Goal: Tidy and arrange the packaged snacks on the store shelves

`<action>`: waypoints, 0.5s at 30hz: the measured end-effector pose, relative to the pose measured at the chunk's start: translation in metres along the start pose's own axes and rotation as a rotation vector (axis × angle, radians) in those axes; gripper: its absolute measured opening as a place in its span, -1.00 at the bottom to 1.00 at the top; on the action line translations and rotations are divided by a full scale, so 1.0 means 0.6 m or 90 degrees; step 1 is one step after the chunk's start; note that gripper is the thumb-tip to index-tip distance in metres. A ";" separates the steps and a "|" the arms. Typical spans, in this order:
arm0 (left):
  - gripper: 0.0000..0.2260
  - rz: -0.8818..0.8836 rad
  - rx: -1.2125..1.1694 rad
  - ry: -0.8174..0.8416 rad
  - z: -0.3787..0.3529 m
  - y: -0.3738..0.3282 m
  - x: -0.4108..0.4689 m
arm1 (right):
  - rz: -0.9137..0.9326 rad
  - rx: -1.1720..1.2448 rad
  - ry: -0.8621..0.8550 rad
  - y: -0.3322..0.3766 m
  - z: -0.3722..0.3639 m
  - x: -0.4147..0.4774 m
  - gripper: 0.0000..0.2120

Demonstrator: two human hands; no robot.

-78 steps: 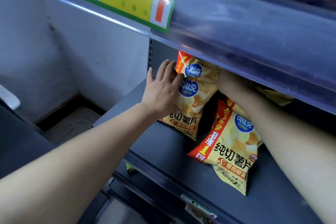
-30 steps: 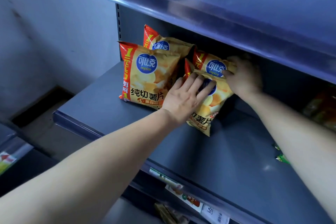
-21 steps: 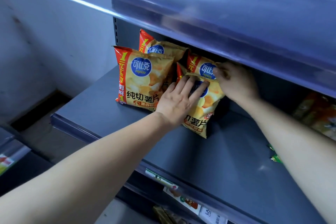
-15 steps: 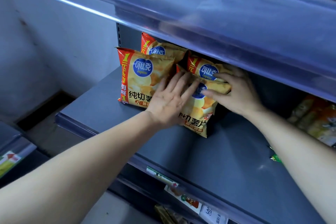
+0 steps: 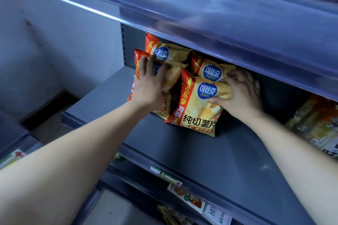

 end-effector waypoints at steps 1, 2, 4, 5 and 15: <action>-0.29 -0.002 0.002 0.004 -0.001 -0.001 0.000 | 0.003 -0.008 -0.005 0.001 0.000 0.000 -0.38; -0.30 0.001 0.006 0.010 -0.003 0.000 0.001 | 0.006 -0.017 -0.008 0.002 0.000 -0.001 -0.38; -0.32 0.008 0.014 0.017 -0.005 0.002 0.001 | 0.005 -0.034 -0.007 0.006 -0.001 -0.001 -0.37; -0.34 0.006 0.021 0.013 -0.004 0.003 0.001 | 0.000 -0.042 -0.004 0.007 -0.001 -0.002 -0.37; -0.26 -0.025 0.060 0.018 0.002 0.006 0.000 | -0.050 -0.097 0.020 0.009 0.008 -0.012 -0.44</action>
Point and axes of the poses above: each hand's wrist, its own x-axis towards the middle knuckle, its own z-axis out of the back of the hand, y = z × x, the point moved 9 cm from there along x, towards the middle knuckle, and after that the axes turned 12 degrees about y, right-handed, at the moved point
